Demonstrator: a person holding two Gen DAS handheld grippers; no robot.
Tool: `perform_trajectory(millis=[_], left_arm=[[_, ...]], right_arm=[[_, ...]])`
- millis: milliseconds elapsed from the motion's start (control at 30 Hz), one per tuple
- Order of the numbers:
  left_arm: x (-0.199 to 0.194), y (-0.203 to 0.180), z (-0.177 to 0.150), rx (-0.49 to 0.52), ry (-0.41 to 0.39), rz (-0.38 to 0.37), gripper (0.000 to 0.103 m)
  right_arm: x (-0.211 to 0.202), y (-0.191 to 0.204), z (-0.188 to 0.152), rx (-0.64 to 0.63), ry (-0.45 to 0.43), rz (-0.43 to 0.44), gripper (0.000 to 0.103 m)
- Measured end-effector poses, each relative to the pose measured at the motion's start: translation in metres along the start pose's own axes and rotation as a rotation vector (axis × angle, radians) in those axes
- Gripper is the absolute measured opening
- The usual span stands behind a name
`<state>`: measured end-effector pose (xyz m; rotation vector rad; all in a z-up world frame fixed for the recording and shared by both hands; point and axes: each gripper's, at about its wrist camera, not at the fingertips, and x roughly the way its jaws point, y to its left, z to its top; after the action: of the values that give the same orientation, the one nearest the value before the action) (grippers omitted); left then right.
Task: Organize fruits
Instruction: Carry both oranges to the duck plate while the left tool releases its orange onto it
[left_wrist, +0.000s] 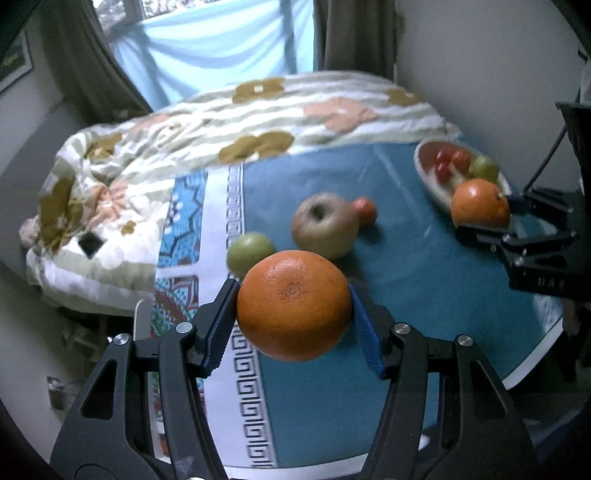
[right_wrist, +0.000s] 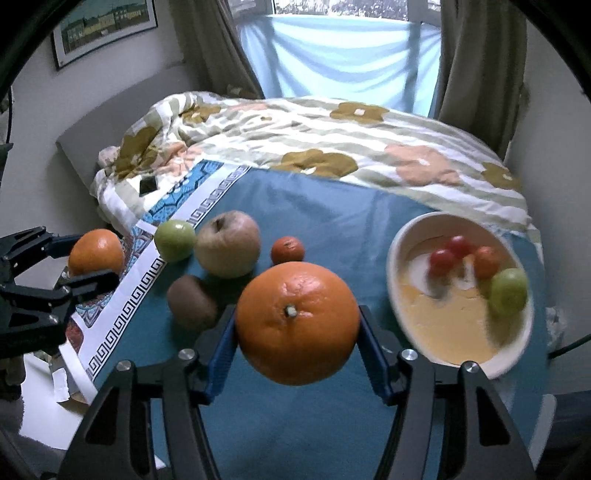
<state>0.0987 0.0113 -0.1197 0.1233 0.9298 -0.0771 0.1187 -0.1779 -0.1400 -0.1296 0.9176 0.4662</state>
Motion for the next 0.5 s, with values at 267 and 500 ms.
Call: perform_trajectory(millis=[267, 500], left_arm=[[-0.034, -0.056, 0.028, -0.022, -0.084, 0.005, 0.064], [-0.036, -0.110, 0.051, -0.019, -0.146, -0.064, 0.064]], right_arm=[[-0.055, -0.048, 0.000, 0.006, -0.057, -0.011, 0.057], [-0.084, -0.093, -0.002, 0.003, -0.073, -0.045, 0.057]])
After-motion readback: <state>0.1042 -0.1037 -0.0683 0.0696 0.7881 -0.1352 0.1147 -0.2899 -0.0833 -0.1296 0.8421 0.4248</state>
